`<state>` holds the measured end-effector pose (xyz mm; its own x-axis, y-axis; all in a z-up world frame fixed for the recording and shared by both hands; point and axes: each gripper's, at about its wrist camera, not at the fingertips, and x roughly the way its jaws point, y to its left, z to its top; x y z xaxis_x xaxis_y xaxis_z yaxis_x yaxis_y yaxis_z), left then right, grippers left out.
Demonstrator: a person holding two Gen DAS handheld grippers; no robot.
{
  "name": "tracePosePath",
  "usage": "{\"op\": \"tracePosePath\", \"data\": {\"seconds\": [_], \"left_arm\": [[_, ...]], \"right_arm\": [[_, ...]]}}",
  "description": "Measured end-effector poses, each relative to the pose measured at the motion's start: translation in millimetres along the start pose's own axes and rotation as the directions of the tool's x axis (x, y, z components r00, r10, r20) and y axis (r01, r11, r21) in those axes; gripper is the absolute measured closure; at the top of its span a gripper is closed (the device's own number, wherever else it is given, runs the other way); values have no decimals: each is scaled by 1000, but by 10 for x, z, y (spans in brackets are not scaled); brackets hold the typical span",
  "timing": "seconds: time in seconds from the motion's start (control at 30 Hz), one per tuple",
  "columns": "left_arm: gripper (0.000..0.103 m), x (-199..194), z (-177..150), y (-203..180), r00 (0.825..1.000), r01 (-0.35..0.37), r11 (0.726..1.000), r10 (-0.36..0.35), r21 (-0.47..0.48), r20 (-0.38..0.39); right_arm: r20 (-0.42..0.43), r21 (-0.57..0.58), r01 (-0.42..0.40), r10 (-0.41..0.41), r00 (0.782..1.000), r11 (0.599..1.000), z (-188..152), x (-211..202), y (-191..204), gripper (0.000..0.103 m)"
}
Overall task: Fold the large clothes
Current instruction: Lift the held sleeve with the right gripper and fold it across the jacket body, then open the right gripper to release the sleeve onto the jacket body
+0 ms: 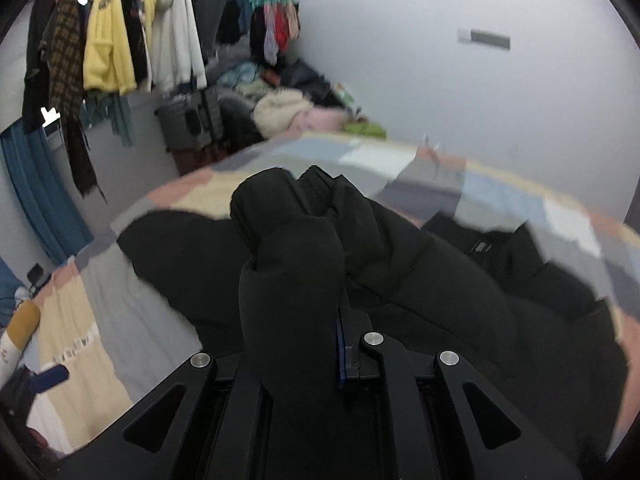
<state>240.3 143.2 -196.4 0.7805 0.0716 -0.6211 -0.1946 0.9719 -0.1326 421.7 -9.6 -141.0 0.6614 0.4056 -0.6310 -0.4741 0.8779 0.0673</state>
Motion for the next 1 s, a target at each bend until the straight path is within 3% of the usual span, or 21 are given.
{"op": "tracePosePath", "data": {"seconds": [0.13, 0.37, 0.4, 0.47, 0.6, 0.67, 1.0], "left_arm": [[0, 34, -14, 24, 1000, 9, 1000, -9, -4, -5], [0, 101, -20, 49, 1000, 13, 1000, -14, -12, -21], [0, 99, -15, 58, 1000, 15, 1000, -15, -15, -23], [0, 107, -7, 58, 999, 17, 1000, -17, -20, -31], [0, 40, 36, 58, 997, 57, 998, -58, -27, -41], [0, -14, 75, 52, 998, 58, 998, -59, -22, -31], [0, -418, 251, -123, 997, 74, 997, -74, -8, 14]], "right_arm": [[-71, 16, -5, 6, 997, 1000, -238, 379, 73, 94], [-131, 19, 1, 1, 991, 1000, -494, 589, 49, 92], [-127, 23, 2, 1, 992, 1000, -488, 577, 45, 90], [-113, 31, -3, 6, 994, 1000, -452, 519, 37, 76], [-113, 38, -17, 22, 993, 999, -429, 441, 68, 64], [-105, 48, -24, 29, 994, 999, -414, 375, 56, 48], [-11, 56, -14, 14, 1000, 998, -239, -335, -26, 38]]}}
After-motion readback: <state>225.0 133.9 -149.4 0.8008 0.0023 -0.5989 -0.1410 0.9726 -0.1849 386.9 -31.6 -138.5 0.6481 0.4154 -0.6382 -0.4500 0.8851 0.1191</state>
